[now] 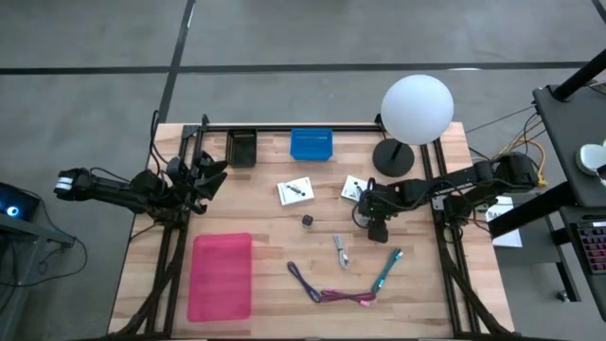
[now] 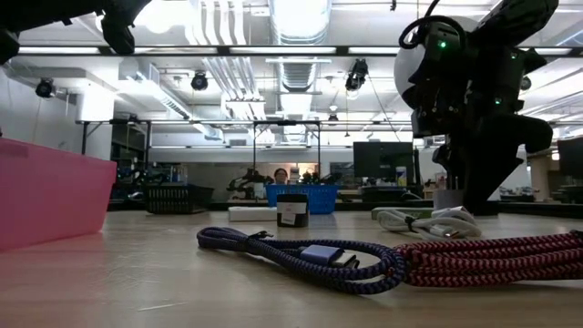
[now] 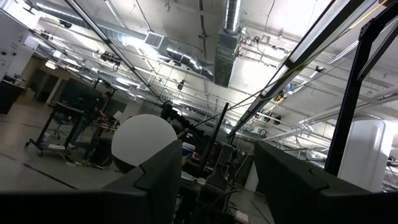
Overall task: Pick and place items into bin
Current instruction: Put the white charger adapter into the black bin
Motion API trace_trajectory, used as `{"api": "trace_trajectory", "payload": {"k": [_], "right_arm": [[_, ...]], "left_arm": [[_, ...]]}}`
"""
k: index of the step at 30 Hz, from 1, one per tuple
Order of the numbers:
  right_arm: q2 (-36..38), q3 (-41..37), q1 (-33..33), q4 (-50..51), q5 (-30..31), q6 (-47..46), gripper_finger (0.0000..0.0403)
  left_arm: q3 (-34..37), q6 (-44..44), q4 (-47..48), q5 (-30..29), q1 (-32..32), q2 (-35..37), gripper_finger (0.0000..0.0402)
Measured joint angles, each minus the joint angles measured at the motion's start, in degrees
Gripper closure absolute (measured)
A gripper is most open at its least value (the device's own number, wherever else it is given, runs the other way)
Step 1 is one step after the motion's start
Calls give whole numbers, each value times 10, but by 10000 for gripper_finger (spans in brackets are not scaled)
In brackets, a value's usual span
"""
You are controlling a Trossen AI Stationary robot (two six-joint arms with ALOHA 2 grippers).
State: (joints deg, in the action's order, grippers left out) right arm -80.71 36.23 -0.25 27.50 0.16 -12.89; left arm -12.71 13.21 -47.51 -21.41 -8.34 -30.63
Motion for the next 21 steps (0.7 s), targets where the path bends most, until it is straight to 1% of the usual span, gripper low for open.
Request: {"api": "trace_trajectory", "payload": {"k": [11,21], "right_arm": [[0,0,0,-9,0,-2,294],[1,1,0,-52,-1,-48,293]], "left_arm": [[1,-1,0,0,0,0,217],[1,-1,0,0,0,0,217]]}}
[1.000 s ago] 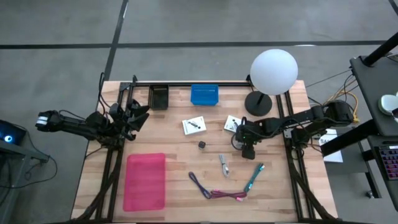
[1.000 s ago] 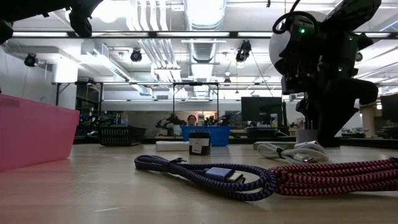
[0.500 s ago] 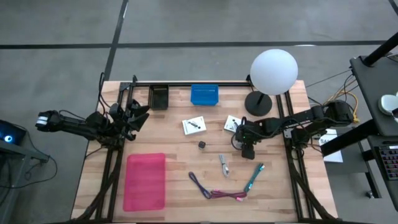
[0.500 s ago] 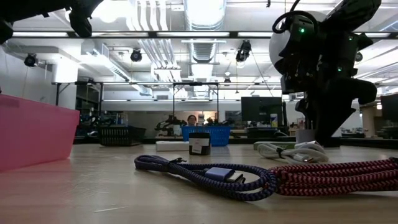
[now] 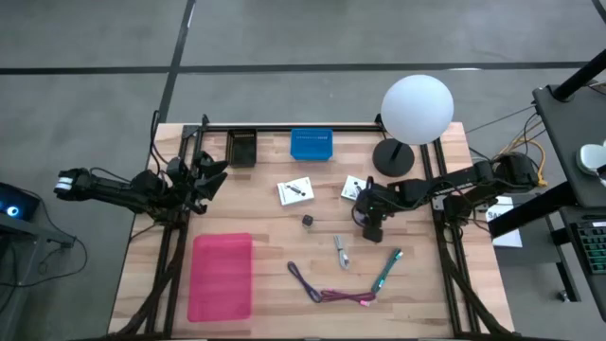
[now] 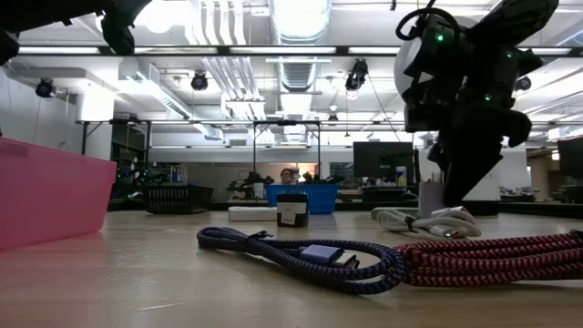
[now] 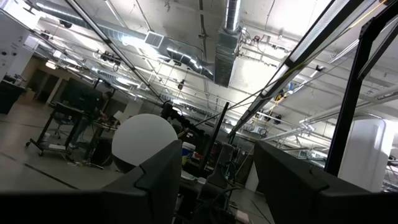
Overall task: Pick and place items into bin
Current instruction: Put the white charger adapter into the black bin
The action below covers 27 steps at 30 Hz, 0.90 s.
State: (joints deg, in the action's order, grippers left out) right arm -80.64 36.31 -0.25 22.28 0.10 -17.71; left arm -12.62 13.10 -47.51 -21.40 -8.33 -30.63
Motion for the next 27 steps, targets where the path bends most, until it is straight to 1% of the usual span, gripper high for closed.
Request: {"api": "trace_trajectory", "payload": {"k": [6,13,16,23,27], "right_arm": [[4,32,0,-7,0,6,296],[4,88,0,-19,0,22,296],[4,106,0,-58,-3,28,296],[4,136,0,-159,-6,46,296],[4,150,0,-193,-5,46,296]], "left_arm": [[2,0,0,0,0,0,217],[7,0,0,0,0,-1,217],[7,15,0,0,0,-5,217],[5,15,-1,0,0,-29,217],[5,15,-1,0,0,-46,217]]}}
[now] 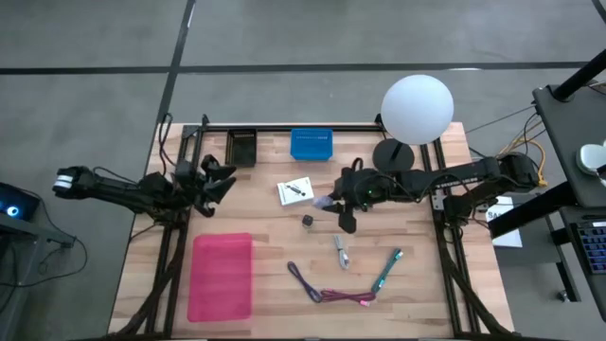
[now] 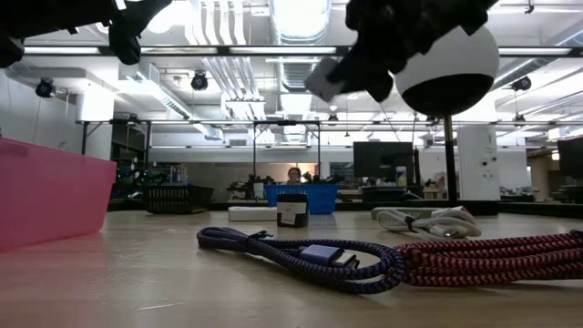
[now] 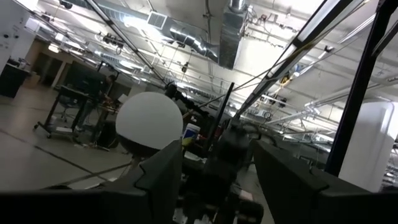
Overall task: Pick and place items into bin
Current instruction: Put the white charger adapter into the black bin
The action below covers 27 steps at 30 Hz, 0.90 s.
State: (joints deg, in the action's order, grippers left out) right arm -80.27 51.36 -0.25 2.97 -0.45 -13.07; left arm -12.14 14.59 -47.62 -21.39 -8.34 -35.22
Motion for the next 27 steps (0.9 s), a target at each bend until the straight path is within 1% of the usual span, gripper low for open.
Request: {"api": "trace_trajectory", "payload": {"k": [2,10,13,17,19,22,27], "right_arm": [[0,4,0,-25,0,0,296],[-1,6,0,-174,0,-3,296],[-2,6,0,-210,-4,-13,296],[-2,7,0,-255,-29,-31,296],[-2,7,0,-268,-39,-37,296],[-2,7,0,-277,-42,-37,296],[-2,7,0,-282,-42,-36,296]], "left_arm": [[-2,0,-8,0,0,-8,217],[-1,-10,-98,-3,1,-60,217],[-2,-19,-109,-15,1,-81,217],[-10,-19,-112,-18,1,-107,213],[-15,-19,-111,-27,1,-123,205],[-30,-19,-109,-31,1,-149,181],[-61,-20,-110,-21,1,-197,138]]}}
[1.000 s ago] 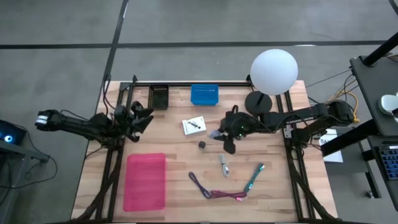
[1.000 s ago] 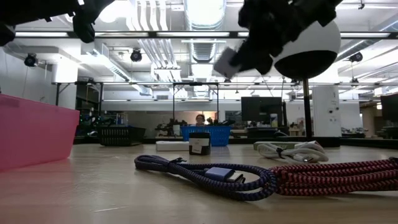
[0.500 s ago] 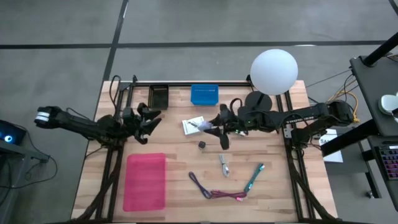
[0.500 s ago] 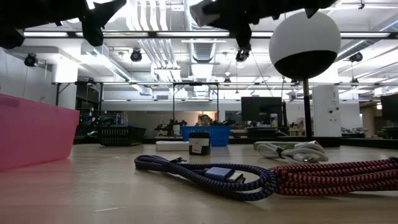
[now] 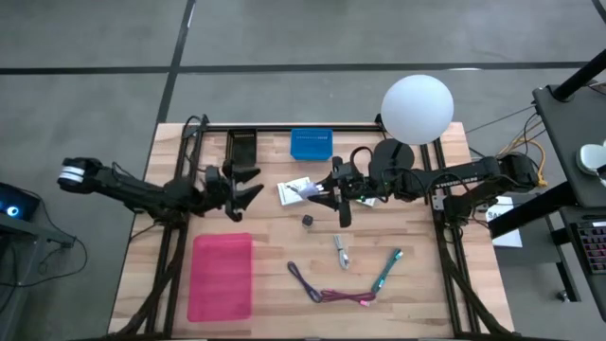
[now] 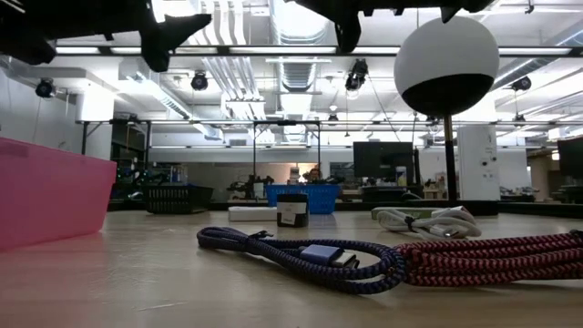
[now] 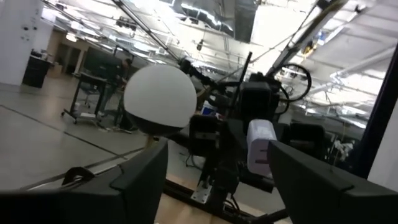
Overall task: Pick and place items into bin
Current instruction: Put the white charger adapter into the black bin
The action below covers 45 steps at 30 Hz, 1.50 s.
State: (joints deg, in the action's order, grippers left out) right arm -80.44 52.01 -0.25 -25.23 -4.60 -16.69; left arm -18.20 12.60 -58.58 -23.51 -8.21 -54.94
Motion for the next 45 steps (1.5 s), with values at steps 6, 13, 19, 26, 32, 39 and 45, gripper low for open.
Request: {"api": "trace_trajectory", "payload": {"k": [6,13,19,26,32,39,45], "right_arm": [[0,0,0,0,0,2,296],[0,0,0,0,1,4,294],[0,0,0,0,1,4,296],[0,0,0,0,2,4,296],[0,0,0,0,2,4,296],[0,0,0,0,0,4,296],[0,0,0,1,-2,4,296]], "left_arm": [[-42,0,-1,22,0,-60,125],[-95,0,-1,28,0,-128,125],[-151,-1,0,61,0,-193,125],[-202,-45,0,61,3,-238,125],[-212,-41,1,77,8,-250,125],[-212,-40,1,78,8,-248,137],[-211,-39,9,78,10,-248,179]]}}
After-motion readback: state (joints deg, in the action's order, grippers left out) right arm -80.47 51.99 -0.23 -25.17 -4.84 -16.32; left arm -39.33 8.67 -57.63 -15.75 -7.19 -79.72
